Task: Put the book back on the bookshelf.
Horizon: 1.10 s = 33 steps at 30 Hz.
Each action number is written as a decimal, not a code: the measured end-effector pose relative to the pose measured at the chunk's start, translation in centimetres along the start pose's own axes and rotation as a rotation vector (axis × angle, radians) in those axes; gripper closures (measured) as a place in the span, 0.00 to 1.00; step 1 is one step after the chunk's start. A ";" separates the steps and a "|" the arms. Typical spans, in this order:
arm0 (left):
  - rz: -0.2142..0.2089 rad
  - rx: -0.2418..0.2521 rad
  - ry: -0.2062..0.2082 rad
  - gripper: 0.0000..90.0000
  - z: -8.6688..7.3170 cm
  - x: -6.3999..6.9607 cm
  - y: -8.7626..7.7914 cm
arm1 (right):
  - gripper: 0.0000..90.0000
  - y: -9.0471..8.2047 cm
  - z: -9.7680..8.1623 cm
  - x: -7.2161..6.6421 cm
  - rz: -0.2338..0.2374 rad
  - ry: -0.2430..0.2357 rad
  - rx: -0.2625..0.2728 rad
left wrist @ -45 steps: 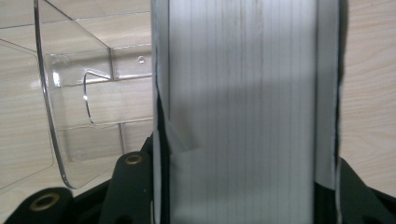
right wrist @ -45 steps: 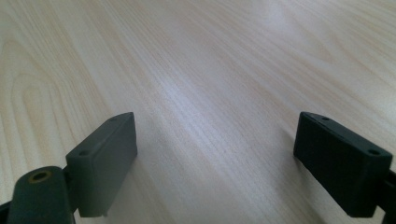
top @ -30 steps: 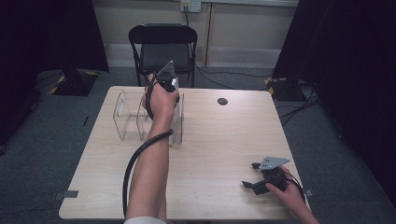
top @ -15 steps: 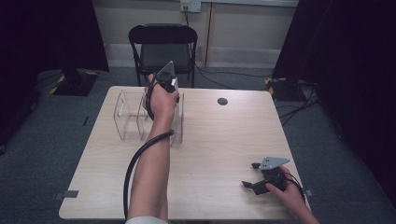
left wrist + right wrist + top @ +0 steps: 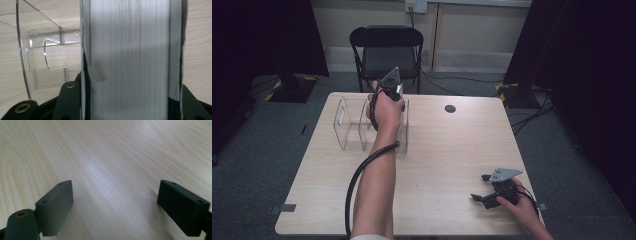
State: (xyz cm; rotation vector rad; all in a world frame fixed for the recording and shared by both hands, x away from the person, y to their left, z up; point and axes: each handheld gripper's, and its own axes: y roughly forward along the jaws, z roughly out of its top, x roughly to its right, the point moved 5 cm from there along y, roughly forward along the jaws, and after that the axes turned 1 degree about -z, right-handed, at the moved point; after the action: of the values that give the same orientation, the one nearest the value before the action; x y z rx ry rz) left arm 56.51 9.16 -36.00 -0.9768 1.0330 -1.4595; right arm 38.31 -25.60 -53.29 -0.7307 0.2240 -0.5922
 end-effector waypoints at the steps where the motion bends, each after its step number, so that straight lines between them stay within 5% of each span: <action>1: 0.001 -0.001 0.004 0.58 0.0 0.0 0.0 | 0.14 0.0 0.0 0.0 0.001 -0.001 0.002; 26: 0.003 0.000 0.018 0.49 -0.1 0.2 0.0 | 0.14 0.0 0.0 0.0 0.001 -0.002 0.000; 33: -0.030 -0.017 0.024 0.47 -0.4 0.4 0.1 | 0.14 0.0 0.0 -0.1 0.002 -0.002 0.000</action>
State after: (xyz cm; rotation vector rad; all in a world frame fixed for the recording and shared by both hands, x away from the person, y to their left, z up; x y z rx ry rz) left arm 56.13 8.80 -36.16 -0.9930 1.0534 -1.4920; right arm 38.23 -25.57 -53.29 -0.7313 0.2231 -0.5901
